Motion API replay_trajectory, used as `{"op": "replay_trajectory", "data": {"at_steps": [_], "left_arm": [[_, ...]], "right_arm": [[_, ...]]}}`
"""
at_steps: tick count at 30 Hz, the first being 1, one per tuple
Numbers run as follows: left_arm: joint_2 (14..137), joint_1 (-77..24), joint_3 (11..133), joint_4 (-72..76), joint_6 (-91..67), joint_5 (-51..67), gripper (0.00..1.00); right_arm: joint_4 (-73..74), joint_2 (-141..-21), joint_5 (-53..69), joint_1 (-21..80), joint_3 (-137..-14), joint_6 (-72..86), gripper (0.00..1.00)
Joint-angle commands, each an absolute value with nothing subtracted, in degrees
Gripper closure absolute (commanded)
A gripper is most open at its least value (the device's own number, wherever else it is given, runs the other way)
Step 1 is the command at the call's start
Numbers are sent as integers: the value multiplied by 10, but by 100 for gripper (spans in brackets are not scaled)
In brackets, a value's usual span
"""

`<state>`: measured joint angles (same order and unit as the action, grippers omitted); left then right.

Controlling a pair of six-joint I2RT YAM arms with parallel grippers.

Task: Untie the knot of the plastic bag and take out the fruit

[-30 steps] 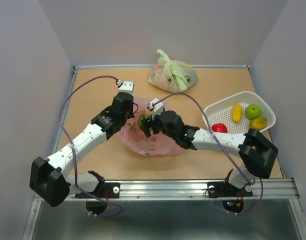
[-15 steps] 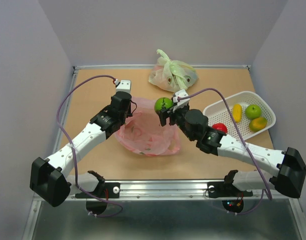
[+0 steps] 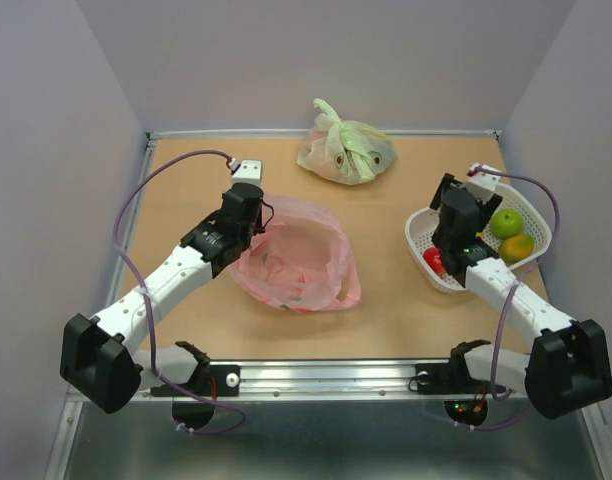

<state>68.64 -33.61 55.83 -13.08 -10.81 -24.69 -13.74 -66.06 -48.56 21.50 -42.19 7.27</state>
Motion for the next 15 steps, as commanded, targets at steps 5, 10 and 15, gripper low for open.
{"op": "replay_trajectory", "data": {"at_steps": [5, 10, 15], "left_arm": [[689, -330, 552, -119, -107, -262, 100], [709, -330, 569, -124, -102, -257, 100], [751, -331, 656, -168, -99, -249, 100]], "right_arm": [[-134, -672, -472, 69, -356, 225, 51], [-116, -670, -435, 59, -360, 230, 0], [-89, -629, -400, 59, -376, 194, 0]]}}
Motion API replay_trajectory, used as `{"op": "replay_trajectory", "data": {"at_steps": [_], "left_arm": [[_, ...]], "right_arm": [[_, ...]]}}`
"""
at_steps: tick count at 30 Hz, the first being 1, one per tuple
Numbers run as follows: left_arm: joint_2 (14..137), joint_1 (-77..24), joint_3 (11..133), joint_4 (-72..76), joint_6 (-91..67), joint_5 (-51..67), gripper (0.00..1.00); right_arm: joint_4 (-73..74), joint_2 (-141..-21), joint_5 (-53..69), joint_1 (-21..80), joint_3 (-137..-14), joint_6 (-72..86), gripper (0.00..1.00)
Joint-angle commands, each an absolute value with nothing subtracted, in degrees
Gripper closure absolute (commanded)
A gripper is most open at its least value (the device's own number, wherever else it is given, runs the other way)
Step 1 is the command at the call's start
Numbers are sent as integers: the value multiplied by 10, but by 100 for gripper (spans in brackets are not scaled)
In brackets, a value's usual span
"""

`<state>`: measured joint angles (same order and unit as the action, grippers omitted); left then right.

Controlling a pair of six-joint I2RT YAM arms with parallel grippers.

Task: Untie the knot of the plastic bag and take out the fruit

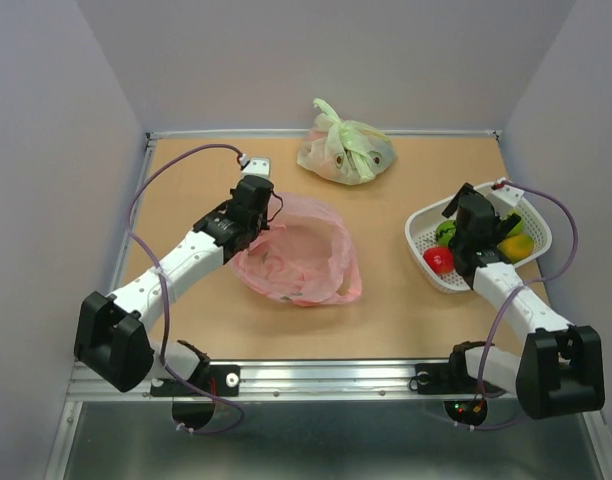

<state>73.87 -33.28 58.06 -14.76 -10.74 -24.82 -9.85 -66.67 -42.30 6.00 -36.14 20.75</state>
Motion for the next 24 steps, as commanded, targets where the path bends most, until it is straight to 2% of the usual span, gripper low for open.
{"op": "replay_trajectory", "data": {"at_steps": [1, 4, 8, 10, 12, 18, 24], "left_arm": [[752, -332, 672, -172, -98, -249, 100], [775, -358, 755, -210, -98, -278, 100], [817, -487, 886, -272, -103, -378, 100], [829, -540, 914, -272, -110, -361, 100], [838, -543, 899, -258, -122, -341, 100], [880, -535, 832, -268, -148, -379, 100], [890, -516, 811, -256, -155, -359, 100]], "right_arm": [[-81, -622, -397, 59, -379, 192, 0], [-58, -588, -361, 59, -380, 197, 0], [-57, -546, -253, 58, -375, 193, 0], [-57, -520, -195, 59, -377, 187, 0], [-57, -501, -129, 61, -379, 185, 0], [-57, -464, 23, 102, -383, 178, 0], [-49, -438, 52, 222, -385, 142, 1]]}}
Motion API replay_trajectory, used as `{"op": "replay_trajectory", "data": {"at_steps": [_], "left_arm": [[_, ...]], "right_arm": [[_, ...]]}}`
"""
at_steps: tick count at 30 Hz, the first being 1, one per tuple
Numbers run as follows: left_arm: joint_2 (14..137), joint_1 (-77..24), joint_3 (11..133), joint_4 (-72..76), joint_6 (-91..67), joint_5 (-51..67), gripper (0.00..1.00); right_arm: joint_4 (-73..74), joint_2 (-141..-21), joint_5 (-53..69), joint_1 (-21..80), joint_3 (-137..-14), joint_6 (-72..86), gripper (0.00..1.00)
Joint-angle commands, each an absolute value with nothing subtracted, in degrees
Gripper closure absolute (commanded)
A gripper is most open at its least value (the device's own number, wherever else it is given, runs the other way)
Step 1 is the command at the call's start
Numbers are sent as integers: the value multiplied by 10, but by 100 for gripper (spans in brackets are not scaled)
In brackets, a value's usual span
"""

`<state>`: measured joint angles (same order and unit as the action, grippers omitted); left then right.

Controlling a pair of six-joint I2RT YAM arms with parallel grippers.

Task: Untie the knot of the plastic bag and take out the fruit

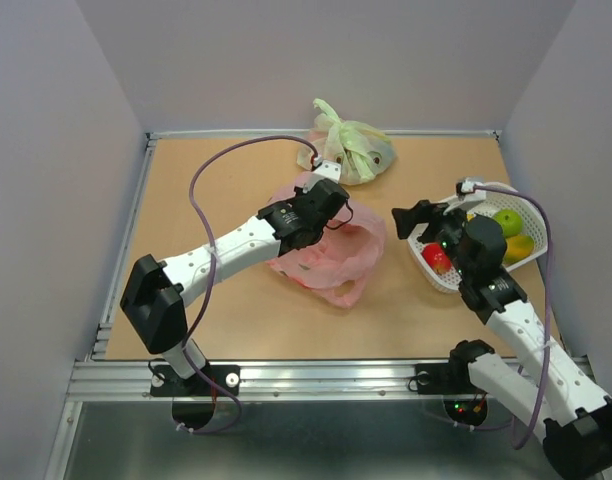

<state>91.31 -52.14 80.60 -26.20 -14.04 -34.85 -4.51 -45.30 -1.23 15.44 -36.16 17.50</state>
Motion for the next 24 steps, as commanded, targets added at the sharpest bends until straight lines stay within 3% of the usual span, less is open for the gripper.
{"op": "replay_trajectory", "data": {"at_steps": [1, 12, 17, 24], "left_arm": [[890, -515, 812, -256, -156, -359, 100], [865, -507, 884, -318, -191, -316, 100], [833, -507, 904, -337, -212, -295, 100], [790, -507, 902, -348, -229, -287, 100]], "right_arm": [[-45, -439, 62, 234, -388, 138, 2], [-15, -516, 132, 415, -425, 85, 5], [-18, -573, 78, 481, -442, 69, 5], [-44, -630, -13, 482, -439, 65, 5]]}}
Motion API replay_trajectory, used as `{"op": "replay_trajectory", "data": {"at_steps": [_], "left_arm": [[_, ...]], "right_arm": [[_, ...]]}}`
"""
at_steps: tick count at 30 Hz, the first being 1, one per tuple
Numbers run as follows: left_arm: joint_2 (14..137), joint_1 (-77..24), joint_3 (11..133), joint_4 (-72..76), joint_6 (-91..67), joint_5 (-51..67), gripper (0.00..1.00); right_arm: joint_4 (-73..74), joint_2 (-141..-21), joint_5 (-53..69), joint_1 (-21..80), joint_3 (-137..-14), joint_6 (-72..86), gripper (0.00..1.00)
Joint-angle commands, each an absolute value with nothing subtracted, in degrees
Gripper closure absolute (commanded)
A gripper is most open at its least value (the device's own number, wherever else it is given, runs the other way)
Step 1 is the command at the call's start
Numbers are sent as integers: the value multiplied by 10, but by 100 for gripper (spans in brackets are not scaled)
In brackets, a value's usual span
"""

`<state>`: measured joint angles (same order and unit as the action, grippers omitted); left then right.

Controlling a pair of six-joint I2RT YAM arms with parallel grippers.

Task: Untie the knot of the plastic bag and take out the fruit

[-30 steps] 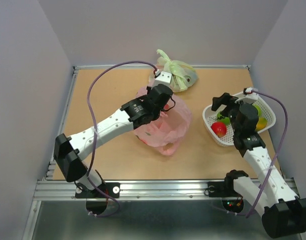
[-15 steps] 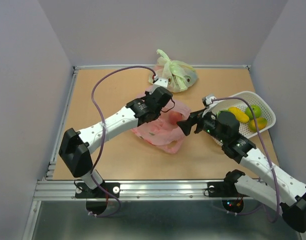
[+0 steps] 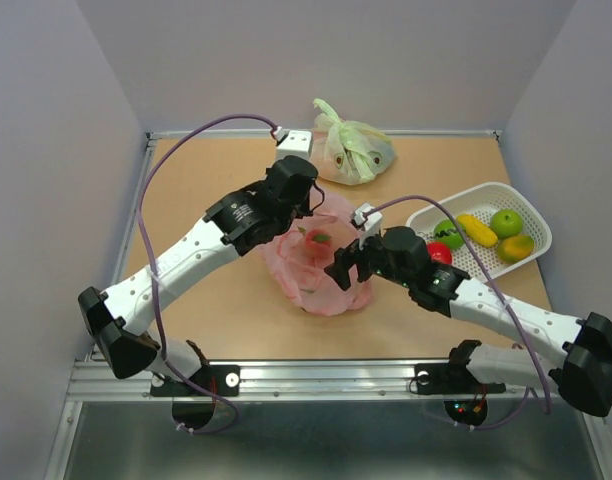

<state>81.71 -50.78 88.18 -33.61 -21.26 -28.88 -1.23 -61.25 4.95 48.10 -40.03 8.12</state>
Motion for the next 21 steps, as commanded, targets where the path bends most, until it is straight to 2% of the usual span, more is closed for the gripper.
{"op": "replay_trajectory", "data": {"at_steps": [1, 11, 21], "left_arm": [[788, -507, 897, -348, -229, -291, 100], [767, -507, 837, -318, -226, -272, 100], [726, -507, 772, -309, -238, -284, 100]], "right_arm": [[-47, -636, -16, 481, -440, 63, 6], [-132, -719, 23, 484, -439, 59, 5], [-279, -824, 39, 495, -441, 72, 1]]}}
